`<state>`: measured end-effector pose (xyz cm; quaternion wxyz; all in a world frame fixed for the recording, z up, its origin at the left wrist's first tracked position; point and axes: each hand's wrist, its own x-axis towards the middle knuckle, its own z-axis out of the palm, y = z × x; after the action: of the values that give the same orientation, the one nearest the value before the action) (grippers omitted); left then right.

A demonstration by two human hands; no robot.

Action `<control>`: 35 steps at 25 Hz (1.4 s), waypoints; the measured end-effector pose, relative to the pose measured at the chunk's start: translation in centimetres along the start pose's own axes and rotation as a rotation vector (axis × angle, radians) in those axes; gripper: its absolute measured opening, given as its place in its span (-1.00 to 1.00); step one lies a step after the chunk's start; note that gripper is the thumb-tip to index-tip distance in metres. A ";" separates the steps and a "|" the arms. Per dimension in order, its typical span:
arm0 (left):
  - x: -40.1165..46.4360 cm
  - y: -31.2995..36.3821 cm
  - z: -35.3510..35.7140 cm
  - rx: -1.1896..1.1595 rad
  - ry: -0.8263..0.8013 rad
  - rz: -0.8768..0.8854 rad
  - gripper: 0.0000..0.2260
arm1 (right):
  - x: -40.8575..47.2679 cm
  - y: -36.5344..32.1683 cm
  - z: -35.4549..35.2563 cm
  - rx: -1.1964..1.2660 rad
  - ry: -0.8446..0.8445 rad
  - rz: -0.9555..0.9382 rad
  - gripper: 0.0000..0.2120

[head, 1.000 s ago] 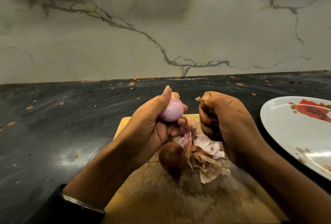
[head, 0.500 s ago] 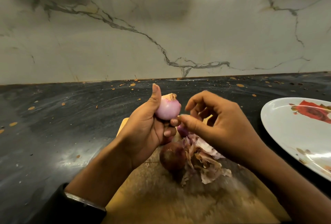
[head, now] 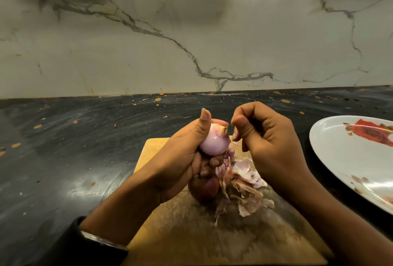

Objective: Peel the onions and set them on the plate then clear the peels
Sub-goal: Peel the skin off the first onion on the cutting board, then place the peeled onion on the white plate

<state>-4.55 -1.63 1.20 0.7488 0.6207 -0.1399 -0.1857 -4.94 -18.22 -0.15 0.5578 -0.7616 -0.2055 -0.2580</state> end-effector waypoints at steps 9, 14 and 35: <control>0.3 -0.1 -0.7 -0.107 -0.031 0.033 -0.49 | 0.0 0.6 -0.5 -0.130 -0.186 -0.042 -0.58; 0.2 0.4 -1.1 -0.035 -0.004 0.019 -0.76 | 0.3 1.2 -0.9 -0.051 -0.166 0.075 -0.58; 0.7 0.3 0.2 0.179 0.012 0.119 -0.73 | 0.1 0.2 -2.9 0.030 -0.177 0.247 -0.56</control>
<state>-3.98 -2.12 1.51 0.7008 0.6768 -0.1881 -0.1242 -5.20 -21.03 0.53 0.5762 -0.7925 -0.1625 -0.1163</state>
